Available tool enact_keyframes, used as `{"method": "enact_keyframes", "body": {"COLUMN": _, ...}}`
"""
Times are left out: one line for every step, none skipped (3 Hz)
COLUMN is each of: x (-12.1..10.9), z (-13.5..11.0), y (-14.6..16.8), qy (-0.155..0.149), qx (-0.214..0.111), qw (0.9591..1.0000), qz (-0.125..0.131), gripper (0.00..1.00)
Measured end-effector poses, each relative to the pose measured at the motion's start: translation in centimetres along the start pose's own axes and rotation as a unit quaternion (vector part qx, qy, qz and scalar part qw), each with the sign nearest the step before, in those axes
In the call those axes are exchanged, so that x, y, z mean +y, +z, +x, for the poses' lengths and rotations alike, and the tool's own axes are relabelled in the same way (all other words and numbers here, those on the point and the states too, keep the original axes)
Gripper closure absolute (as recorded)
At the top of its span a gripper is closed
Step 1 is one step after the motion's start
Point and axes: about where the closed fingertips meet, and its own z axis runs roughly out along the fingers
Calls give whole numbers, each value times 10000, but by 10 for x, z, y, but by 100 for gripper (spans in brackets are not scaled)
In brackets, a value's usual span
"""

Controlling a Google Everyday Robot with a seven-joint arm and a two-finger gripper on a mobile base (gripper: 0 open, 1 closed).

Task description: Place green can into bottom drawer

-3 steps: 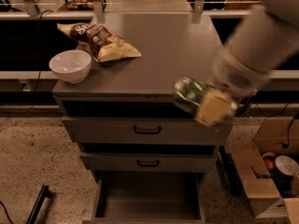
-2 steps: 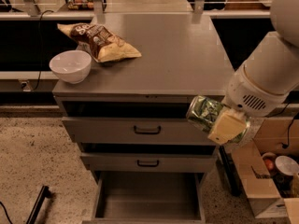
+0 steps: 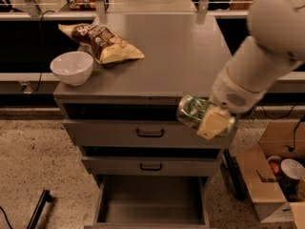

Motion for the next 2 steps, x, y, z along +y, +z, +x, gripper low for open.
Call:
{"method": "enact_keyframes", "body": {"x": -20, "z": -7, "y": 69, "qy": -396, "qx": -130, "qw": 9990, "qz": -152, "gripper": 100}}
{"method": "enact_keyframes", "body": {"x": -8, "z": 43, "y": 170, "qy": -393, "qx": 28, "qw": 9984, "qz": -401, "gripper": 100}}
